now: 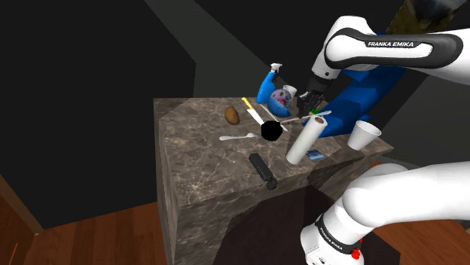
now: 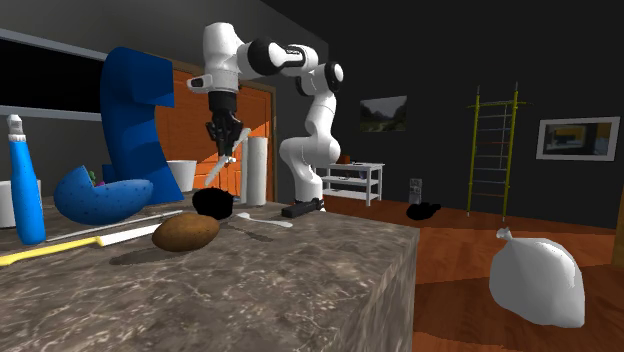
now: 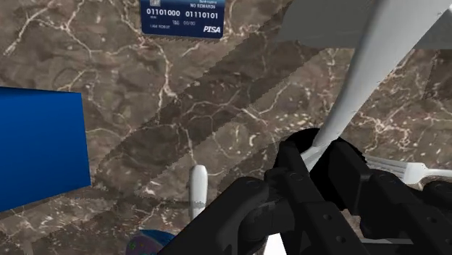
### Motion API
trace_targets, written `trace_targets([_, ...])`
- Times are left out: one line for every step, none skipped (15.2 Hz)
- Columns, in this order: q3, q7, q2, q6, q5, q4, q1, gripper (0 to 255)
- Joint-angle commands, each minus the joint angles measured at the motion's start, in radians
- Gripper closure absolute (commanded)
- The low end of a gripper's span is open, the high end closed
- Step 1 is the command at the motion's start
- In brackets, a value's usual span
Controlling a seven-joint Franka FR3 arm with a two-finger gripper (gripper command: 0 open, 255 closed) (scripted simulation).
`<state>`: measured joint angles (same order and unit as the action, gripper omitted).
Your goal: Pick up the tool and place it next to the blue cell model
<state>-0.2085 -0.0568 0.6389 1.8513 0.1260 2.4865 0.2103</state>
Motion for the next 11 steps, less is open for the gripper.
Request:
trace_targets([-0.003, 0.001, -0.003, 0.03, 0.002, 0.027, 0.001, 255])
trace_targets([-0.004, 0.001, -0.005, 0.044, 0.003, 0.039, 0.001, 255])
trace_targets([-0.006, 0.001, -0.008, 0.058, 0.005, 0.051, 0.002, 255])
trace_targets([-0.007, 0.001, -0.01, 0.073, 0.006, 0.062, 0.002, 255])
trace_targets([-0.009, 0.001, -0.013, 0.087, 0.007, 0.074, 0.002, 255])
trace_targets([-0.011, 0.001, -0.017, 0.102, 0.008, 0.085, 0.003, 255])
trace_targets([-0.012, 0.001, -0.02, 0.116, 0.009, 0.096, 0.003, 255])
trace_targets([-0.014, 0.001, -0.024, 0.131, 0.01, 0.107, 0.004, 255])
trace_targets([-0.016, 0.001, -0.028, 0.146, 0.012, 0.118, 0.004, 255])
trace_targets([-0.014, 0.001, -0.022, 0.13, 0.011, 0.109, 0.004, 255])
trace_targets([-0.014, 0.001, -0.022, 0.13, 0.011, 0.109, 0.004, 0])
